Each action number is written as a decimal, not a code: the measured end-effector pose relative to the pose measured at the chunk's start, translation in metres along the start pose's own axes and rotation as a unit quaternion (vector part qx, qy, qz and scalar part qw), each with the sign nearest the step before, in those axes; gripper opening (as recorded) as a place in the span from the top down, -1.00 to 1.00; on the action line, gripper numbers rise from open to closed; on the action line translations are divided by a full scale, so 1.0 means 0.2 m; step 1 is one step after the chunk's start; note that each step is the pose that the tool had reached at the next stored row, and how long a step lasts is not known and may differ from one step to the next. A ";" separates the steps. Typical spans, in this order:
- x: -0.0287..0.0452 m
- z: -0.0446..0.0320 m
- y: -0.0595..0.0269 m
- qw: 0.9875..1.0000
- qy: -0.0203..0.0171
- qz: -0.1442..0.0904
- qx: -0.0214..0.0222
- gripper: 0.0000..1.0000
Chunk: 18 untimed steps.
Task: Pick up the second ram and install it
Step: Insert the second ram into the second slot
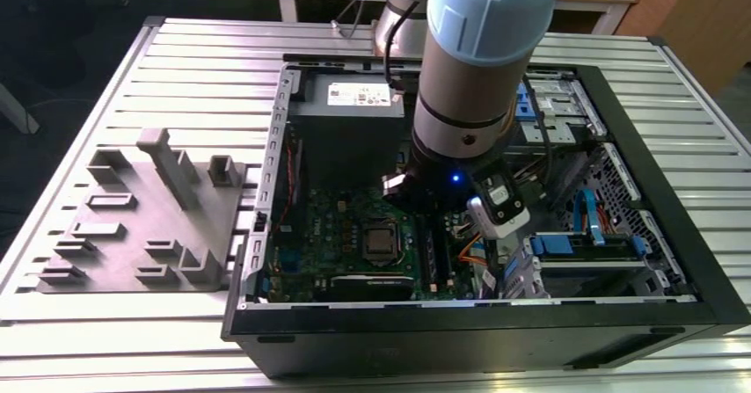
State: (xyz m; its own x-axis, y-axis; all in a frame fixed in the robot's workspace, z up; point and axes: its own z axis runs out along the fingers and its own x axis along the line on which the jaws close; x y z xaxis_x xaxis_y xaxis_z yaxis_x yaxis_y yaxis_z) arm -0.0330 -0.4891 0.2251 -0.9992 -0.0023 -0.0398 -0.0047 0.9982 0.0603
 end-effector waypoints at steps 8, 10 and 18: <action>0.000 0.002 0.000 1.000 0.000 0.000 0.000 0.84; 0.000 0.001 0.000 1.000 0.000 0.000 0.000 0.84; -0.006 0.002 0.000 1.000 -0.001 0.009 0.000 0.84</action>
State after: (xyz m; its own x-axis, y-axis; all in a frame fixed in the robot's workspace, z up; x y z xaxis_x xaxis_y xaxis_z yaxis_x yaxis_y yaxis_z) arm -0.0319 -0.4891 0.2247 -0.9991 0.0167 -0.0399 0.0143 0.9981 0.0604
